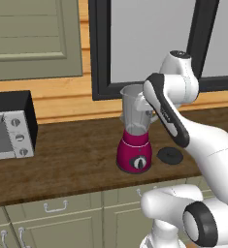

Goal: Close the lid blender by securely placing the lid on top.

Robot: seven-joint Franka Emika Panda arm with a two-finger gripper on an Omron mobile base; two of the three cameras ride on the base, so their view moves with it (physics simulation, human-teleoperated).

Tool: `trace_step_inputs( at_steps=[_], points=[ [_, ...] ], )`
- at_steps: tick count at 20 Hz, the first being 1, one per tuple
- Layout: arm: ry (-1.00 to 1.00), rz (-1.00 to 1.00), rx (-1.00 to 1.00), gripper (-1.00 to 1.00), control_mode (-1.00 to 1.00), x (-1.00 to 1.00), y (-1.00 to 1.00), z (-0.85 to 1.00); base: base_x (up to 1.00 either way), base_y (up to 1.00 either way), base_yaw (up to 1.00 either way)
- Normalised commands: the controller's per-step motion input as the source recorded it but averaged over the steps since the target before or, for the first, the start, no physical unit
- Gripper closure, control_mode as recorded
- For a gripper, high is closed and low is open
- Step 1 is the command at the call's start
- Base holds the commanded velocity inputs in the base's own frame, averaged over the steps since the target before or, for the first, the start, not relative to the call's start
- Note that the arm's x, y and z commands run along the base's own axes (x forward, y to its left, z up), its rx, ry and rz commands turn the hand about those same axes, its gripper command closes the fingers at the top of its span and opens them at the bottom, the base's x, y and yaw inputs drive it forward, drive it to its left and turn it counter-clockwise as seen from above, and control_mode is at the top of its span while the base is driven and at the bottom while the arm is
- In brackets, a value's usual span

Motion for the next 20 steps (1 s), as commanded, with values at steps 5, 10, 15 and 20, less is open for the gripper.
trace_step_inputs(
  at_steps=[5, 10, 15, 20],
  points=[
    [0.00, 0.00, 0.00, -1.00, -1.00, -0.15, -0.01, -0.01, 0.00, 0.00, 0.00],
    [-0.01, 0.00, 0.00, -1.00, -1.00, -0.35, -0.22, -0.16, 0.00, 0.00, 0.00],
    [-0.02, 0.00, 0.00, -1.00, -1.00, -0.31, -0.34, -0.23, 0.00, 0.00, 0.00],
    [0.00, 0.00, 0.00, -1.00, -1.00, -0.20, -0.26, -0.20, 0.00, 0.00, 0.00]
  ],
)
